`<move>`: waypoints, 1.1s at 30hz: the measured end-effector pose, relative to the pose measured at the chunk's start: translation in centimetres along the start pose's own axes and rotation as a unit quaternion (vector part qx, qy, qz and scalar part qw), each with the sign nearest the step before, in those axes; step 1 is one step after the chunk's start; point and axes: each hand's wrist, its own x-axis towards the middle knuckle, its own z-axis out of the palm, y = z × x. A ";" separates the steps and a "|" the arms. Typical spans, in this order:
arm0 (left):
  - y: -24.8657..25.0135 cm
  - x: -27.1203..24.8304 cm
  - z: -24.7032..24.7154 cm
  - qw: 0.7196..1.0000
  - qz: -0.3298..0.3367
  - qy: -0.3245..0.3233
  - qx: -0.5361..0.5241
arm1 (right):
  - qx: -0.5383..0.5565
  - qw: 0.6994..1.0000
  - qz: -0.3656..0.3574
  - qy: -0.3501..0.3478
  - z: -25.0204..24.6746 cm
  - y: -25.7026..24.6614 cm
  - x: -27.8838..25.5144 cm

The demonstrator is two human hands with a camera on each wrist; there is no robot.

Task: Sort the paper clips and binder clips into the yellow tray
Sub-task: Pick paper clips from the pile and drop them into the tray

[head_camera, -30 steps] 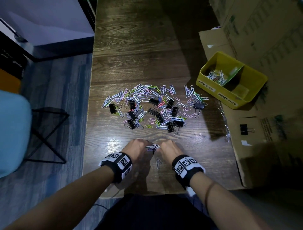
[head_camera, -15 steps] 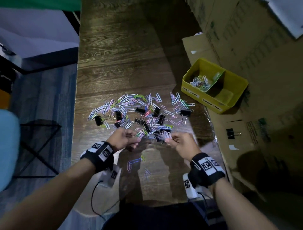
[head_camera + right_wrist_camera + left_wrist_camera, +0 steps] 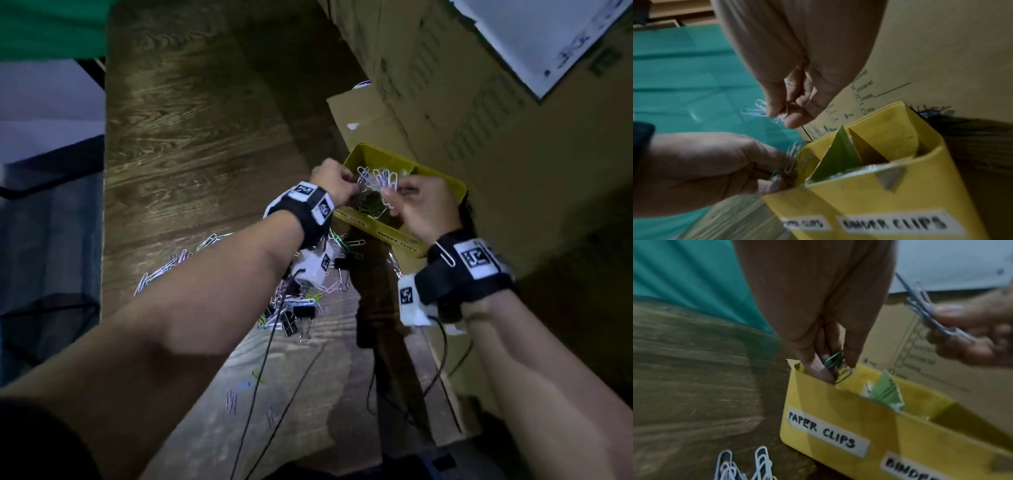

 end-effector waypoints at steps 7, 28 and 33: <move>-0.6 0.5 0.6 0.994 0.036 -0.002 0.100 | -0.147 0.989 0.020 -0.017 1.1 0.1 5.6; -9.3 -8.2 -6.4 0.999 0.039 -0.019 -0.014 | -0.300 0.953 0.027 -0.039 4.9 -0.9 4.7; -15.1 -13.5 -7.1 0.994 0.048 -0.068 0.065 | -0.305 0.950 -0.028 -0.061 5.1 -1.2 2.0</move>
